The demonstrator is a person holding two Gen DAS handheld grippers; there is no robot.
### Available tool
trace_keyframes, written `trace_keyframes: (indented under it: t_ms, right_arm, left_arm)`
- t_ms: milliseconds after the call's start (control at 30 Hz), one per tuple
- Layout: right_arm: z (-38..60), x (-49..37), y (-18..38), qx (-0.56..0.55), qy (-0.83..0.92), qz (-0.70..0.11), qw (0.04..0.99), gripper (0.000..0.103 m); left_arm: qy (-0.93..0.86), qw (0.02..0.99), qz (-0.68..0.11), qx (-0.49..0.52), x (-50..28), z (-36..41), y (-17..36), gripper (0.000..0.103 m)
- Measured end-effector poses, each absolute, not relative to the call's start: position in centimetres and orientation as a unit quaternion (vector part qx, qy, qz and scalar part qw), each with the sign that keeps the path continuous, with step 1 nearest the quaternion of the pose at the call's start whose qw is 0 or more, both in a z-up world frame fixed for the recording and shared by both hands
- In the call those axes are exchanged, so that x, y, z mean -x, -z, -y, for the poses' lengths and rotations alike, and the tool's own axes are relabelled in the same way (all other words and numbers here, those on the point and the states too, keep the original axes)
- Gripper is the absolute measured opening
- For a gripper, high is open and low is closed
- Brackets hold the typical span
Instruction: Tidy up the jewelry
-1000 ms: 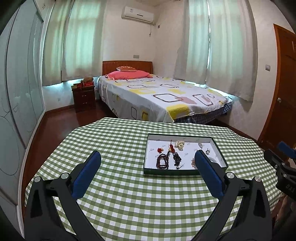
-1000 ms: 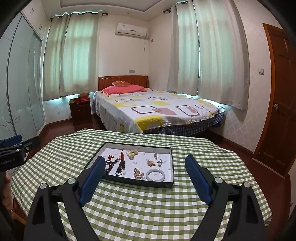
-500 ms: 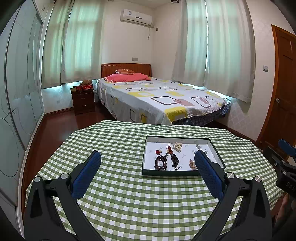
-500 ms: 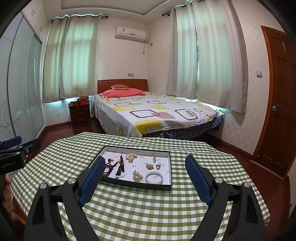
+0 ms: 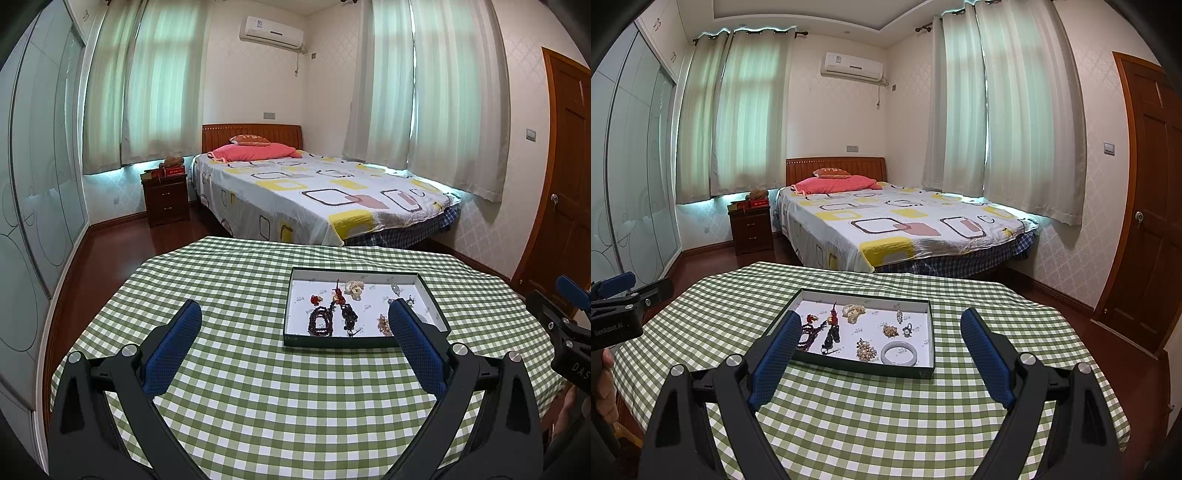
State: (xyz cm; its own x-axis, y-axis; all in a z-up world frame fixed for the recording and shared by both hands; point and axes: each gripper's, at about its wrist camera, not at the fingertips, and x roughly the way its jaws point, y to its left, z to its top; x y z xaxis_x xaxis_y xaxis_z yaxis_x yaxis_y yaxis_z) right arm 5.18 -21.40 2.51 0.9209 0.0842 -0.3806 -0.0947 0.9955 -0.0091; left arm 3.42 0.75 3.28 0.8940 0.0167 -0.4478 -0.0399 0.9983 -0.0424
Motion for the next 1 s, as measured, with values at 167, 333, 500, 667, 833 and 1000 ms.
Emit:
trace_keyframes:
  t_ms: [167,333,500,667,833,1000]
  right_arm:
    - [21.39,-5.19,-2.50,0.014,-0.046,-0.193,0.980,0.085]
    - [21.36,-5.20,-2.40,0.014,-0.046,-0.194,0.980,0.085]
    - [21.32,-5.18,-2.38,0.014,-0.046,-0.194,0.980,0.085]
    - [21.32,-5.18,-2.38,0.014,-0.045,-0.194,0.980,0.085]
    - [21.34,-5.14,-2.38,0.014,-0.046,-0.193,0.980,0.085]
    - [21.30,-5.16,-2.37,0.014,-0.046,-0.194,0.980,0.085]
  left_arm:
    - [-0.016,0.973,-0.230,0.027,-3.40,-0.86,-3.18,0.098]
    - [-0.017,0.973,-0.230,0.028,-3.35,-0.99,-3.04,0.098]
    - [-0.016,0.973,-0.228,0.027,-3.34,-1.00,-3.06,0.098]
    - [-0.018,0.974,-0.225,0.027,-3.24,-0.98,-3.13,0.098]
    - [-0.022,0.976,-0.217,0.026,-3.07,-1.02,-3.29,0.098]
    - [-0.019,0.975,-0.218,0.024,-3.04,-0.82,-3.37,0.098]
